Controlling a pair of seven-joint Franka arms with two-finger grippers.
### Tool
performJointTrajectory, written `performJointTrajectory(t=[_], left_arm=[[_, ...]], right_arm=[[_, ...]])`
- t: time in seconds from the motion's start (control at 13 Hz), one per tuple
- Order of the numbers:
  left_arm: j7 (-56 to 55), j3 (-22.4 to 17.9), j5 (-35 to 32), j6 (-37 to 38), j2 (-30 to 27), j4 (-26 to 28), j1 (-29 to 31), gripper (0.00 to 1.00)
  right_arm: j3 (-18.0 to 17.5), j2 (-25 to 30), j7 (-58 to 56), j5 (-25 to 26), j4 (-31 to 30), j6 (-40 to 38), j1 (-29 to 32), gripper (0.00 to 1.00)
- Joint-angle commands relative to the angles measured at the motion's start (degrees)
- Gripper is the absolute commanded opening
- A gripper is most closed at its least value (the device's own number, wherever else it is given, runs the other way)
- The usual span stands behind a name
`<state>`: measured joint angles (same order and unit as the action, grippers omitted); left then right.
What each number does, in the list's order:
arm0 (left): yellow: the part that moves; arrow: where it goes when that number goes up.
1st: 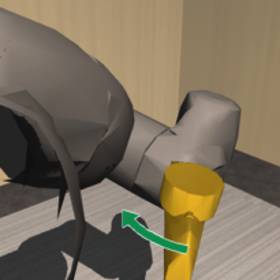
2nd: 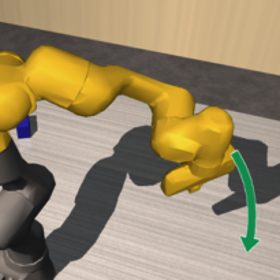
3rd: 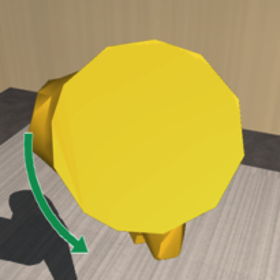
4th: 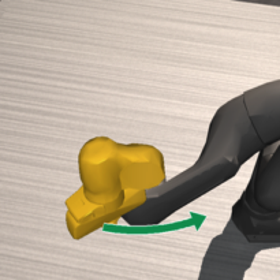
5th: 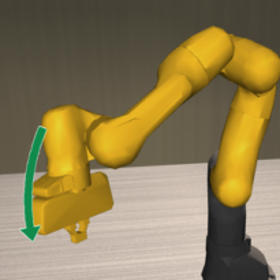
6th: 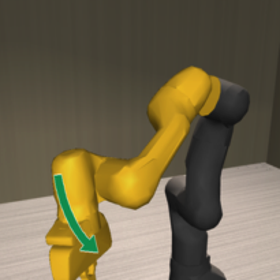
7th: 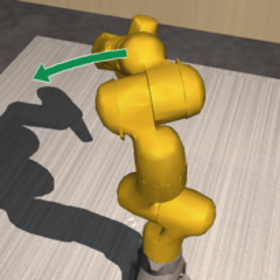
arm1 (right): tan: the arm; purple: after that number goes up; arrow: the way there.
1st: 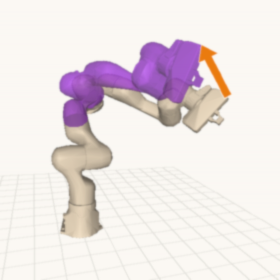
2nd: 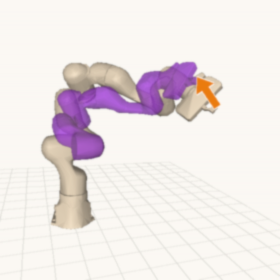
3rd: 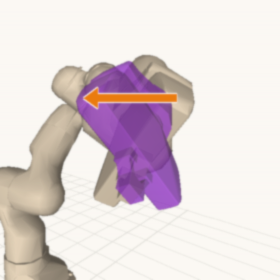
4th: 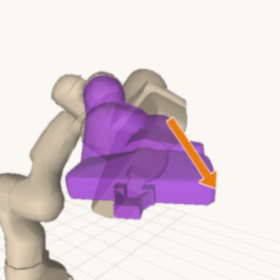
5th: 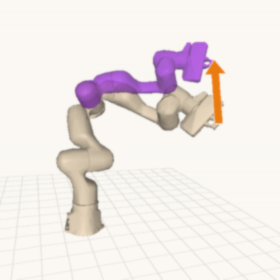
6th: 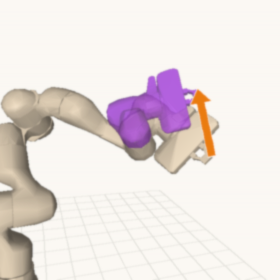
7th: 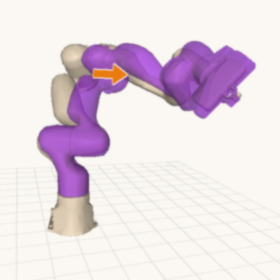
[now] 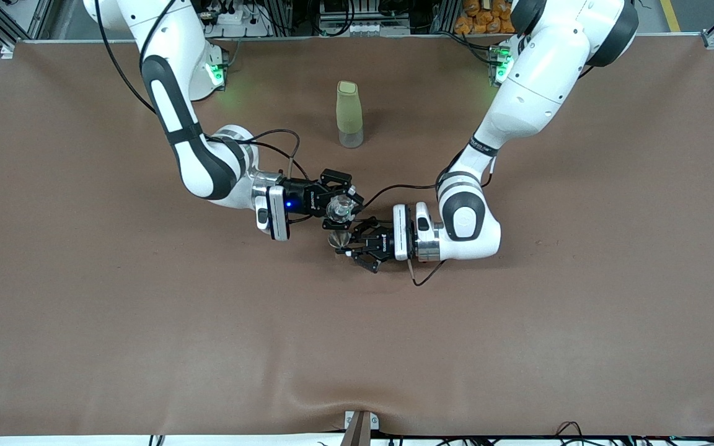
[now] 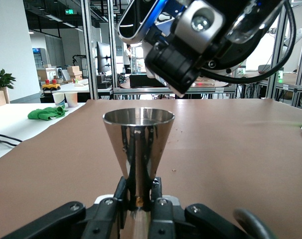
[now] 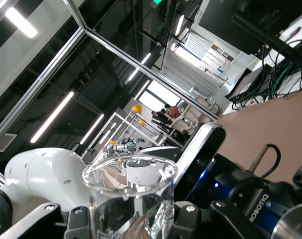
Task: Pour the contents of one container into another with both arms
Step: 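Tilt the glass cup with the right gripper, pouring liquid into the jigger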
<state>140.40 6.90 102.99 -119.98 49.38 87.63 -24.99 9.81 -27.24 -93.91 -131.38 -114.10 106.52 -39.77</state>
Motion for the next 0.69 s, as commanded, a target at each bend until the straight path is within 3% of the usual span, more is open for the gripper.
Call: performJointTrajectory(t=[0.0,0.62], left_arm=[[-0.13,-0.40,1.25,0.18,-0.51,0.08,-0.06,0.00],[-0.21,-0.40,1.25,0.18,-0.42,0.08,-0.23,0.00]], right_arm=[[-0.05,1.40,4.16,-0.37,-0.69,0.53,0.13,0.00],[-0.05,1.49,15.41,-0.19,-0.51,0.62,0.31,0.00]])
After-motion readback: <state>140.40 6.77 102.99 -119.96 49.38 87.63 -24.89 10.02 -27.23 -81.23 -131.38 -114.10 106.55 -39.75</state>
